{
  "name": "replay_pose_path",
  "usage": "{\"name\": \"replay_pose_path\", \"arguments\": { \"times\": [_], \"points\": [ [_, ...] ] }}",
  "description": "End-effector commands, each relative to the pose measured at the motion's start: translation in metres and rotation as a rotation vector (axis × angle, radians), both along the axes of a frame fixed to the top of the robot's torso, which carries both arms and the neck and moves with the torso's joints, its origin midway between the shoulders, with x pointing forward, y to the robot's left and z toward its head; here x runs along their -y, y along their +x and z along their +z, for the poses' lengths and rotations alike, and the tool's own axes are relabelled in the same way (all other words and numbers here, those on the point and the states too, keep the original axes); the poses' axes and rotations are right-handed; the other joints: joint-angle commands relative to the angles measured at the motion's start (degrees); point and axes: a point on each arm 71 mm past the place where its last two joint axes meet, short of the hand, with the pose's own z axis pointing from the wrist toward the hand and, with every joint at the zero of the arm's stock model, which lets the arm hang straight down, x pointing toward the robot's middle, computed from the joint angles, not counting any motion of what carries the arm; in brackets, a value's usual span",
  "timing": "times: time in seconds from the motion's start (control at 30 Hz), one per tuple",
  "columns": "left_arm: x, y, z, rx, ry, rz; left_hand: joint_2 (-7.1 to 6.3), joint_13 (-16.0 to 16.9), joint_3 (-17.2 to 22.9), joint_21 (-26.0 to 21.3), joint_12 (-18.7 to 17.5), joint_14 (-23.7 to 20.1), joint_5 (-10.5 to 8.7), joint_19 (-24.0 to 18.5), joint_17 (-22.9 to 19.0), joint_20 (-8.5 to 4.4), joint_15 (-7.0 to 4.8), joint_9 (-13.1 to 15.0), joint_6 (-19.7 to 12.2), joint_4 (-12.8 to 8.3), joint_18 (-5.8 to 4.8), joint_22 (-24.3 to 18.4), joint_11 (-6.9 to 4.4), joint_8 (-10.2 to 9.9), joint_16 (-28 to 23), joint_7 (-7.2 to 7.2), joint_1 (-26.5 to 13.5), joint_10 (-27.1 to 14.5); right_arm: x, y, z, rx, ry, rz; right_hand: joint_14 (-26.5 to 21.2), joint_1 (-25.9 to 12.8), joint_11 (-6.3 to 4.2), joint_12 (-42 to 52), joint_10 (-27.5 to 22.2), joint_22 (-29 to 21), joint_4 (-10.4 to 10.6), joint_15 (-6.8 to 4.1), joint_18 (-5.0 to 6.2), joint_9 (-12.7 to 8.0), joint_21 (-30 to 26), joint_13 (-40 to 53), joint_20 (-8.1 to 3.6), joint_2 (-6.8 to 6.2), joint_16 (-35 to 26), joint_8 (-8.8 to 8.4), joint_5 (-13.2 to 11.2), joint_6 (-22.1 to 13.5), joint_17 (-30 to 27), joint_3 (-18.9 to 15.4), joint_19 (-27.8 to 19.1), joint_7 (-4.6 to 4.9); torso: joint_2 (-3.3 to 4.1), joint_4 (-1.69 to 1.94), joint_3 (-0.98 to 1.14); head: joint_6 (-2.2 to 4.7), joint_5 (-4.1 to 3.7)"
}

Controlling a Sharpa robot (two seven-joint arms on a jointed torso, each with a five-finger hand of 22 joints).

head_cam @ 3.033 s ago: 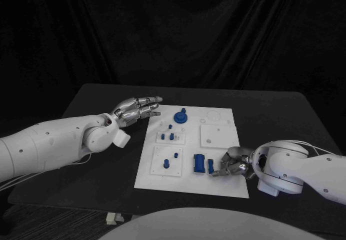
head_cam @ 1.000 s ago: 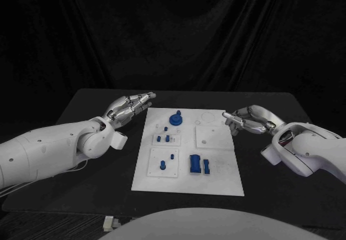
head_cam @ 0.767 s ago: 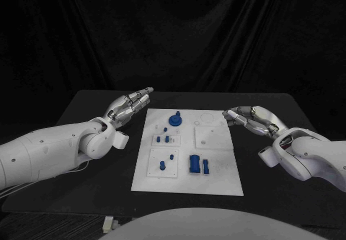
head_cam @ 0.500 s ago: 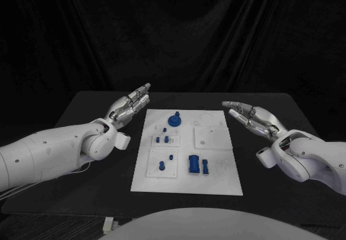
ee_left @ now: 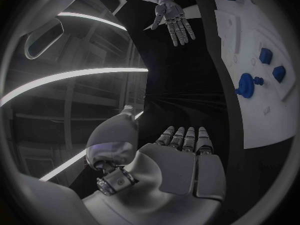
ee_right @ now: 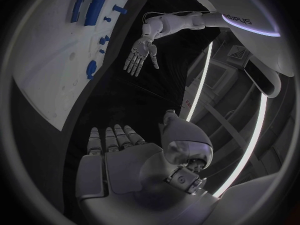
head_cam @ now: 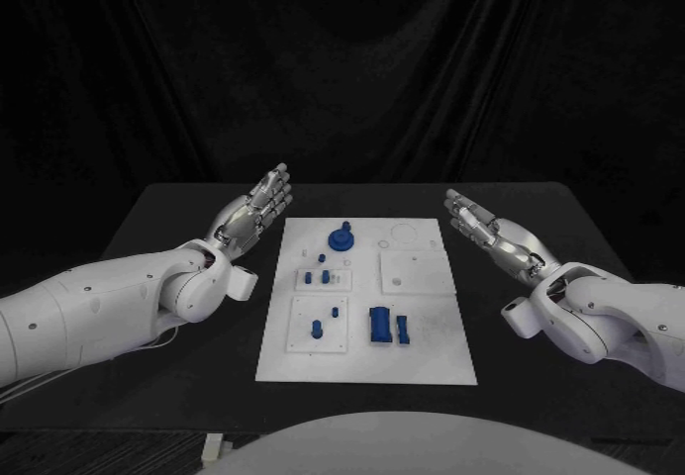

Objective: Assemble the parts on the task board

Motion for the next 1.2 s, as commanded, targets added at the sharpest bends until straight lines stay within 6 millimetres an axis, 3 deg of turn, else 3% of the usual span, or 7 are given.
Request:
{"name": "replay_pose_path", "arguments": {
  "times": [0.03, 0.07, 0.1, 0.3, 0.67, 0.87, 1.2],
  "points": [
    [0.003, 0.0, 0.002, 0.005, -0.001, 0.021, -0.79, -0.1, 6.0, -0.2, -0.2, 0.0, -0.2, 0.0, -0.1, -0.26, 0.25, -0.1, 0.0, -2.5, -1.94, -0.1, 0.2, -0.3, -0.2, 1.97, -9.9, 0.0, -0.004, 0.004, 0.003, 0.007, 0.02, -0.029, -0.2, -8.9, -0.01, -4.8, -0.2, 0.0, -2.4, 0.09, -1.97, -0.1, -0.2, -0.1, -4.78, -2.44, -0.2, -0.2, -0.3, -0.1, -0.1, 3.4, 0.0, 0.83, -0.01, -0.04, 0.03, 0.78, -0.05],
    [0.005, 0.001, 0.003, 0.006, -0.001, 0.03, -0.79, -0.1, 6.0, -0.2, -0.2, 0.0, -0.2, 0.0, -0.1, -0.26, 0.25, -0.1, 0.0, -3.3, -1.94, -0.1, 0.2, -0.3, -0.2, 1.97, -13.1, 0.0, -0.005, 0.006, 0.004, 0.008, 0.03, -0.041, -0.2, -11.8, -0.01, -4.8, -0.2, 0.0, -7.0, 0.09, -1.97, -0.1, -0.2, -0.1, -4.78, -7.16, -0.2, -0.2, -0.3, -0.1, -0.1, 4.4, 0.0, 0.83, -0.02, -0.07, 0.04, 1.13, -0.07],
    [0.007, 0.001, 0.005, 0.007, -0.001, 0.045, -0.79, -0.1, 6.0, -0.2, -0.2, 0.0, -0.2, 0.0, -0.1, -0.26, 0.25, -0.1, 0.0, -7.3, -1.94, -0.1, 0.2, -0.3, -0.2, 1.97, -17.2, 0.0, -0.009, 0.01, 0.006, 0.011, 0.046, -0.062, -0.2, -15.6, -0.01, -4.8, -0.2, 0.0, -7.0, 0.09, -1.97, -0.1, -0.2, -0.1, -4.78, -7.16, -0.2, -0.2, -0.3, -0.1, -0.1, 9.7, 0.0, 0.83, -0.05, -0.12, 0.06, 1.76, -0.11],
    [0.02, 0.002, 0.014, 0.008, 0.001, 0.14, -0.79, -0.1, 6.0, -0.2, -0.2, 0.0, -0.2, 0.0, -0.1, -0.26, 0.25, -0.1, 0.0, -7.3, -1.94, -0.1, 0.2, -0.3, -0.2, 1.97, -24.7, 0.0, -0.028, 0.028, 0.017, 0.017, 0.146, -0.189, -0.2, -25.9, -0.01, -4.8, -0.2, 0.0, -7.0, 0.09, -1.97, -0.1, -0.2, -0.1, -4.78, -7.16, -0.2, -0.2, -0.3, -0.1, -0.1, 9.7, 0.0, 0.83, -0.21, -0.43, 0.19, 5.6, -0.36],
    [0.05, -0.001, 0.04, -0.033, -0.001, 0.389, -0.79, -0.1, 6.0, -0.2, -0.2, 0.0, -0.2, 0.0, -0.1, -0.26, 0.25, -0.1, 0.0, -7.3, -1.94, -0.1, 0.2, -0.3, -0.2, 1.97, -28.8, 0.0, -0.066, 0.056, 0.036, -0.045, 0.34, -0.451, -0.2, -25.9, -0.01, -4.8, -0.2, 0.0, -7.0, 0.09, -1.97, -0.1, -0.2, -0.1, -4.78, -7.16, -0.2, -0.2, -0.3, -0.1, -0.1, 9.7, 0.0, 0.83, -0.55, -1.13, 0.46, 14.08, -0.89],
    [0.057, -0.004, 0.049, -0.057, -0.002, 0.463, -0.79, -0.1, 6.0, -0.2, -0.2, 0.0, -0.2, 0.0, -0.1, -0.26, 0.25, -0.1, 0.0, -7.3, -1.94, -0.1, 0.2, -0.3, -0.2, 1.97, -28.8, 0.0, -0.071, 0.059, 0.038, -0.06, 0.363, -0.485, -0.2, -25.9, -0.01, -4.8, -0.2, 0.0, -7.0, 0.09, -1.97, -0.1, -0.2, -0.1, -4.78, -7.16, -0.2, -0.2, -0.3, -0.1, -0.1, 9.7, 0.0, 0.83, -0.61, -1.25, 0.51, 15.49, -0.98],
    [0.059, -0.005, 0.05, -0.062, -0.002, 0.478, -0.79, -0.1, 6.0, -0.2, -0.2, 0.0, -0.2, 0.0, -0.1, -0.26, 0.25, -0.1, 0.0, -7.3, -1.94, -0.1, 0.2, -0.3, -0.2, 1.97, -28.8, 0.0, -0.071, 0.059, 0.038, -0.06, 0.363, -0.485, -0.2, -25.9, -0.01, -4.8, -0.2, 0.0, -7.0, 0.09, -1.97, -0.1, -0.2, -0.1, -4.78, -7.16, -0.2, -0.2, -0.3, -0.1, -0.1, 9.7, 0.0, 0.83, -0.61, -1.25, 0.51, 15.49, -0.98]
  ]
}}
